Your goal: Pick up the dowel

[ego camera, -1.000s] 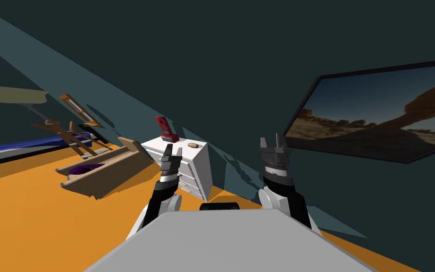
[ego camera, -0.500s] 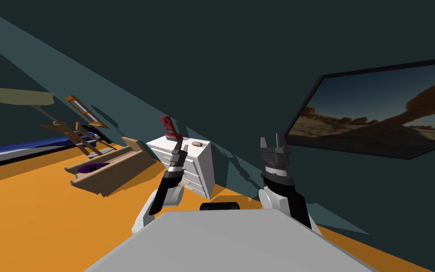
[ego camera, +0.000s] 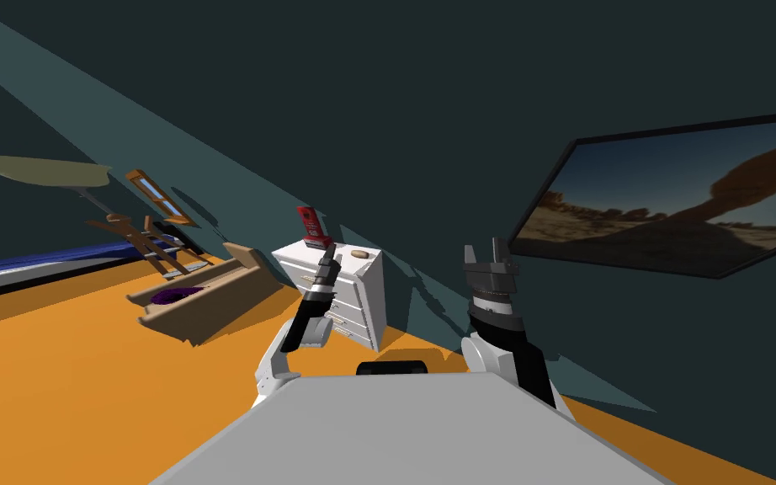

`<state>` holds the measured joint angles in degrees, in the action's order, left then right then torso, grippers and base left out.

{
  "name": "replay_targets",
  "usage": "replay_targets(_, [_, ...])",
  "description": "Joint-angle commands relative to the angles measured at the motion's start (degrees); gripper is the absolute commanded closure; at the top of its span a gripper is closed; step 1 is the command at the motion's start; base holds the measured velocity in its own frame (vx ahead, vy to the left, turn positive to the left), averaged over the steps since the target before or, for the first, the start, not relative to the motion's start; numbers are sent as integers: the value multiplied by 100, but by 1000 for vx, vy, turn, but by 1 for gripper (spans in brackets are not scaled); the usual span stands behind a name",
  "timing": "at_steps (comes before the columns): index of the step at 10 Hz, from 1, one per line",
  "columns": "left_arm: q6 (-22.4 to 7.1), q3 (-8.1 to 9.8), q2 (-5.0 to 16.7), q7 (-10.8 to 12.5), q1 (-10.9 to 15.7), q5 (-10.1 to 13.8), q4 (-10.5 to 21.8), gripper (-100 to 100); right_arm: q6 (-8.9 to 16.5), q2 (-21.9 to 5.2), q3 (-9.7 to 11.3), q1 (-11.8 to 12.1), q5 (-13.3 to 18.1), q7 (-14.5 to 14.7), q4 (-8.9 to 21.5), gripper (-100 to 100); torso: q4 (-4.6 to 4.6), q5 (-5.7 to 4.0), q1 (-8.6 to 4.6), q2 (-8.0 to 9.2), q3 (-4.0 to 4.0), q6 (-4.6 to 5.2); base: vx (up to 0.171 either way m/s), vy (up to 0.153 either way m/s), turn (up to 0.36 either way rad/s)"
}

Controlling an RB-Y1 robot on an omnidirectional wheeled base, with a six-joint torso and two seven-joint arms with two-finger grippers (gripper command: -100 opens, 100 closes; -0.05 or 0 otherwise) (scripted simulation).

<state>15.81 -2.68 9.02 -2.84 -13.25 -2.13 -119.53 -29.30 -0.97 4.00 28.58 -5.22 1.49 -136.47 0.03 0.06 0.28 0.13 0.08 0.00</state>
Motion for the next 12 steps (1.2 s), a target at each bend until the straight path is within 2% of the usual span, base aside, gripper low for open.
replay_targets(1, [-252, -27, 10, -47, 197, -4, 41, -100, 0, 0, 0, 0, 0, 0, 0, 0, 0, 0, 0, 0, 0, 0, -34, 55, 1])
replay_targets(4, [-772, -42, 124, -163, 740, 44, 379, -100, 0, 0, 0, 0, 0, 0, 0, 0, 0, 0, -4, 0, 1, 0, -44, 68, 15])
replay_targets(5, [-918, -42, 124, -163, 883, 44, 379, -100, 0, 0, 0, 0, 0, 0, 0, 0, 0, 1, 1, 1, 0, 0, -39, 65, 3])
replay_targets(6, [-1130, -48, 172, -222, 1088, 71, 565, -100, 0, 0, 0, 0, 0, 0, 0, 0, 0, 0, -4, 0, 0, 0, -54, 74, 24])
replay_targets(7, [-1275, -48, 172, -222, 1250, 71, 565, -100, 0, 0, 0, 0, 0, 0, 0, 0, 0, 0, 0, 3, 1, 0, -45, 65, 5])
replay_targets(8, [-1438, -53, 215, -281, 1449, 100, 762, -100, 0, 0, 0, 0, 0, 0, 0, 0, 1, 0, -4, 1, 1, 0, -56, 88, 22])
replay_targets(9, [-1595, -53, 215, -281, 1631, 100, 762, -100, 0, 0, 0, 0, 0, 0, 0, 0, 1, 1, 4, 4, 2, -1, -44, 75, 6])
replay_targets(10, [-1644, -53, 215, -281, 1631, 100, 762, -100, 0, 0, 0, 0, 0, 0, 0, 0, 1, 1, -1, 1, 1, 0, -10, 31, -5])
replay_targets(11, [-1880, -56, 252, -339, 1915, 131, 969, -100, 0, 0, 0, 0, 0, 0, 0, 0, -1, -2, -15, -6, -3, -1, -22, 43, 30])
replay_targets(12, [-2018, -56, 252, -339, 2022, 131, 969, -100, 0, 0, 0, 0, 0, 0, 0, 0, -2, -2, -14, -6, -4, 0, -29, 56, 10])
